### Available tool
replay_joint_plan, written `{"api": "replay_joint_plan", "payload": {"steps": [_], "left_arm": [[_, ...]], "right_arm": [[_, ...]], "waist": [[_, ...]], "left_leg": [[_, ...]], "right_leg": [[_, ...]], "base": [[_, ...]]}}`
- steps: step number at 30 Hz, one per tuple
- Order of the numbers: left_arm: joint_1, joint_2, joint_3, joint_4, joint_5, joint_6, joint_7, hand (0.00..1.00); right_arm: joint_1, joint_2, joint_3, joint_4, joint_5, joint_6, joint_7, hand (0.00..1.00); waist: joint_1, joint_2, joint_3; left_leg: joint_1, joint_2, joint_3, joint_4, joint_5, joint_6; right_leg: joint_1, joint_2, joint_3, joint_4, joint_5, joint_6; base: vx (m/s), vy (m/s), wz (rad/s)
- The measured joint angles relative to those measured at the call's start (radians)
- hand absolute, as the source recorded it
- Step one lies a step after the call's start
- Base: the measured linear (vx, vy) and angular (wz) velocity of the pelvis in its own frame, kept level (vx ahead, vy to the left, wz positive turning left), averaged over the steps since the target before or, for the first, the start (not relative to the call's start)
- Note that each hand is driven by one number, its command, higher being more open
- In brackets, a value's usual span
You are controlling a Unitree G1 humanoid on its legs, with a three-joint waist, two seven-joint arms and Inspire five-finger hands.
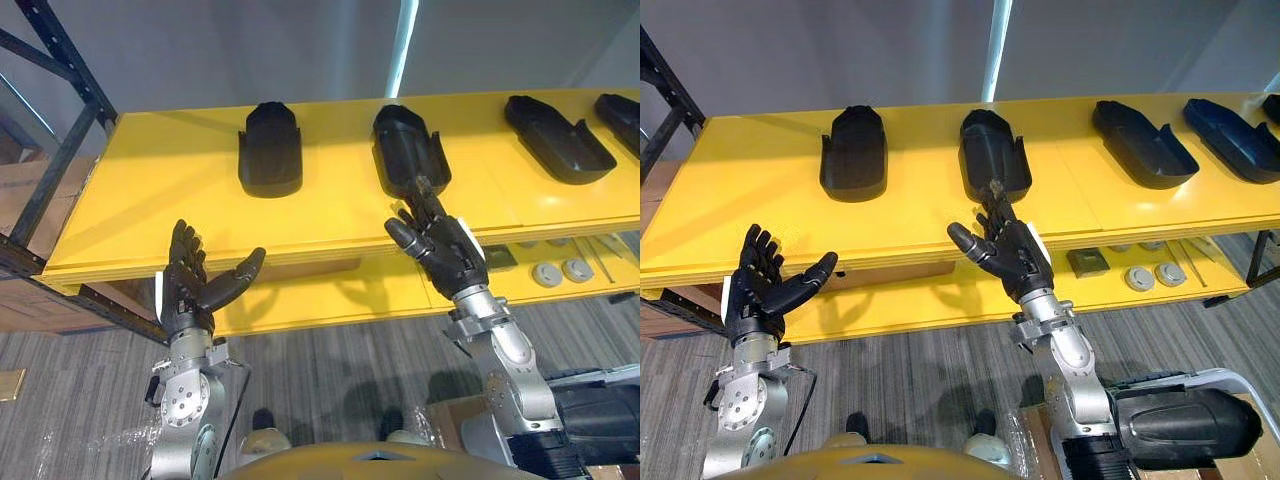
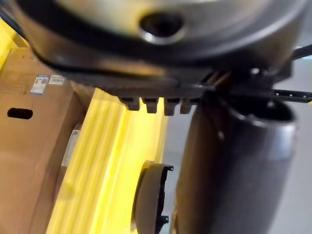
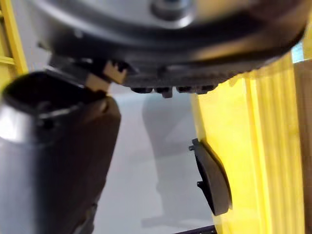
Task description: Walk over and take three plastic housings, then place them on the shelf
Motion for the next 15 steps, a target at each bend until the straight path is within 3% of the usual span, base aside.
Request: {"api": "replay_joint_plan", "payload": {"steps": [15], "left_arm": [[-0.007,0.004,-0.011,0.001,0.0,0.012,-0.004,1.0]], "right_arm": [[-0.117,0.0,-0.032,0.206,-0.081,-0.016,-0.188,1.0]], "waist": [[-0.002,0.023,-0.019]], "left_leg": [[0.0,-0.002,-0.015,-0.002,0.006,0.003]], "right_leg": [[0.008,-0.001,-0.01,0.001,0.0,0.0]], "base": [[0.0,0.001,0.02]]}}
